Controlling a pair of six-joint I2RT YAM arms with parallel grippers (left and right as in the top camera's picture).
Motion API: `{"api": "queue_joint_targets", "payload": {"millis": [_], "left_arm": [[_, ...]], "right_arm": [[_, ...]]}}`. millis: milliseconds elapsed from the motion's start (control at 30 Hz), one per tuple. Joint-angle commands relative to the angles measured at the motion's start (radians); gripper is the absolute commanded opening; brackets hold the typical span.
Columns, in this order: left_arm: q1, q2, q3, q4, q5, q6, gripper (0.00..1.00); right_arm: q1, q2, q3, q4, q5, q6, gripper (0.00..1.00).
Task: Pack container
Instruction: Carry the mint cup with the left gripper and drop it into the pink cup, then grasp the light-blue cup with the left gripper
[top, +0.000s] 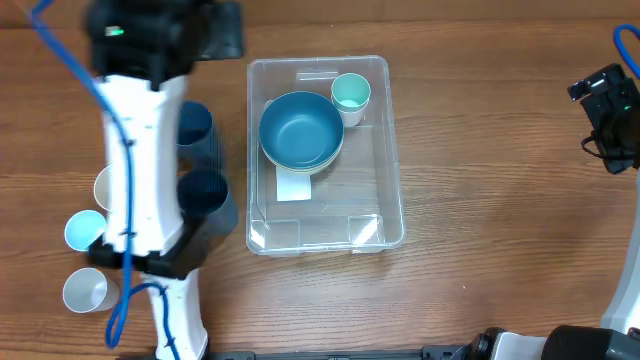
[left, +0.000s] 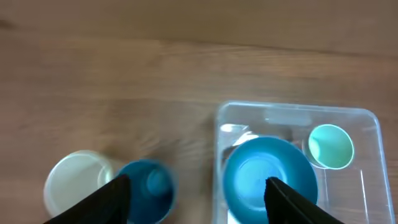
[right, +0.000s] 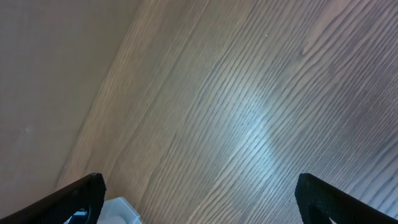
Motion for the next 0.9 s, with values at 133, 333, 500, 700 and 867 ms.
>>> {"api": "queue_joint_targets", "payload": {"millis": [133,333,500,700,867], "left_arm": [[0.337,-0.378,-0.568,-0.007,-0.046,-0.098,0.75],[0.733,-0.440,-1.026,0.059,0.069,-0.123,0.80],[0.936,-0.438,-1.334,0.285,0.177,-0.067,0.79],[0.974,-0.438,-1.553,0.469,0.164,-0.055,0.78],[0.974,-0.436,-1.620,0.552,0.093,-0.059,0.74]], "right_arm": [[0.002,-0.005,0.009,0.003,0.003,0.005,1.00],[0.002,-0.005,0.009,0.003,0.003,0.005,1.00],[0.002,-0.005,0.009,0.003,0.003,0.005,1.00],[0.002,-0.005,0.009,0.003,0.003,0.005,1.00],[0.002,-0.005,0.009,0.003,0.003,0.005,1.00]]}}
